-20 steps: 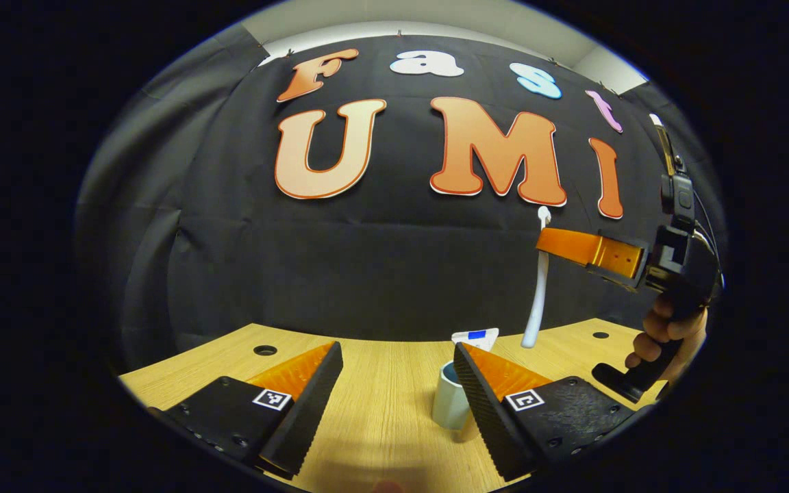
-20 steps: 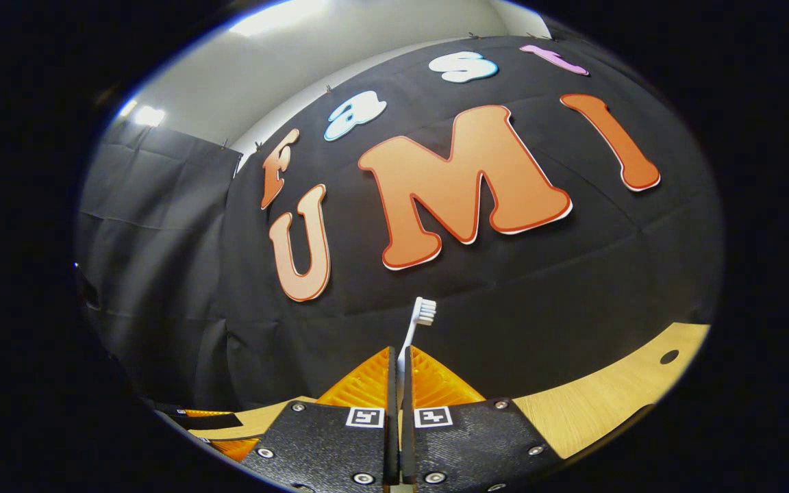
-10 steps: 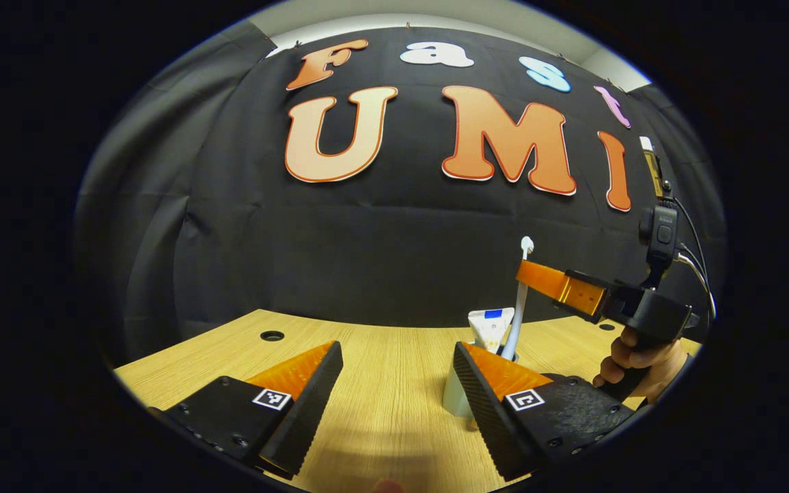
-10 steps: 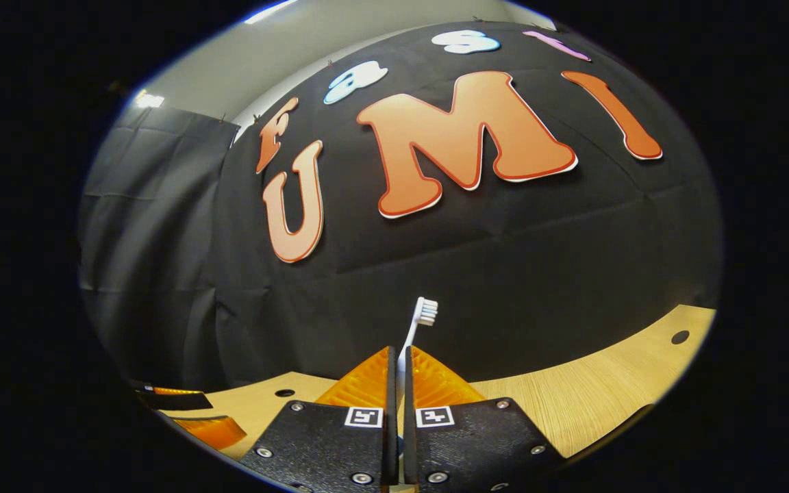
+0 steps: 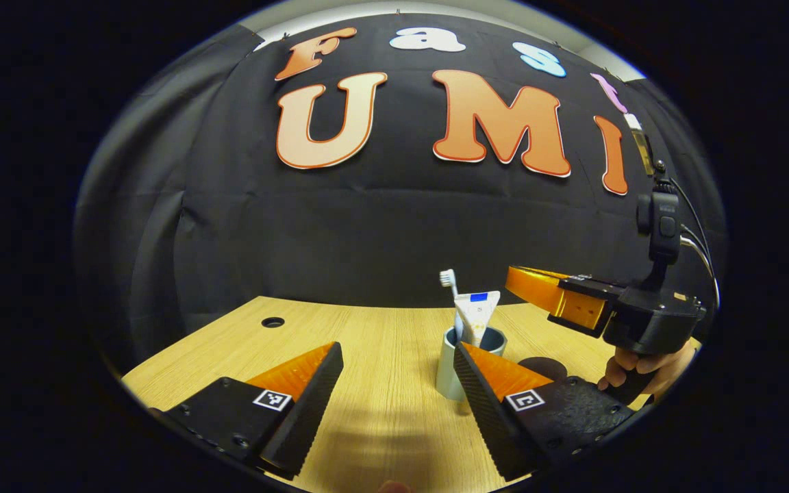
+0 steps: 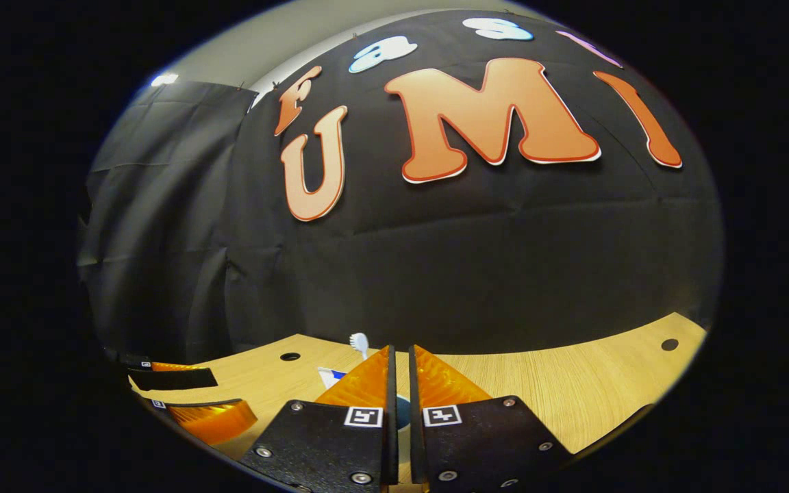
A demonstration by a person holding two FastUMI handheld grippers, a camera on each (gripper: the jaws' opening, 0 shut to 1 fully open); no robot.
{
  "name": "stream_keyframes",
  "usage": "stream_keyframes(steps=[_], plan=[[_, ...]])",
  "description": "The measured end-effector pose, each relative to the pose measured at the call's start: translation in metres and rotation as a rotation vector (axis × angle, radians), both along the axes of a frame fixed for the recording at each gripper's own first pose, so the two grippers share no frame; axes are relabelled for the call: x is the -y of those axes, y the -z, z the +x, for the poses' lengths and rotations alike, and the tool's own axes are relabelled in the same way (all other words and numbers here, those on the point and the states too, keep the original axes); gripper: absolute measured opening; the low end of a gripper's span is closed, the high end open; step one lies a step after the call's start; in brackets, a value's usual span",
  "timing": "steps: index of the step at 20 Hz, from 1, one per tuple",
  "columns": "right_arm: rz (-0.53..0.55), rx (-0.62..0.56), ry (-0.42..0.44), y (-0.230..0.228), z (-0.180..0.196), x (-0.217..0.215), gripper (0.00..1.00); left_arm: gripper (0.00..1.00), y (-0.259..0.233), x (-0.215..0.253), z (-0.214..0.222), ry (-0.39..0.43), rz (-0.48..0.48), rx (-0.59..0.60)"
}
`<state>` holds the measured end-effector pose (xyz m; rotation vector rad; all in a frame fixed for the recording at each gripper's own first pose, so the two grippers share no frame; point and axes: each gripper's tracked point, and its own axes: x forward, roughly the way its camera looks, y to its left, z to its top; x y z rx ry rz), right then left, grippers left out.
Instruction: Put the toothbrush and toothpaste on the desktop into the cup, then pick up the cup and place it on the coaster on the desktop.
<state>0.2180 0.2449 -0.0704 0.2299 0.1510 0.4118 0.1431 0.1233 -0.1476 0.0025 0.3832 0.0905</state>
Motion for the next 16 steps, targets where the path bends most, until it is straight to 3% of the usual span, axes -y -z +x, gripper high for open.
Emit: stream_keyframes(steps=[3,7,12,16], plan=[[-0.016,-0.042,0.003,-0.011,-0.015,0.022,0.2,0.97,-0.009,0.006,0.004,0.022,0.015,-0.032],[0.004,-0.025,0.028,-0.027,-0.034,0.052,0.25,0.97,-0.022,0.012,0.012,0.048,0.013,-0.062],[-0.028,0.019,0.028,-0.046,-0.066,0.088,0.59,0.97,-0.025,0.05,0.032,0.132,-0.048,-0.191],[-0.053,0.067,0.045,-0.058,-0.093,0.123,0.8,0.98,-0.004,0.07,0.043,0.175,-0.081,-0.421]])
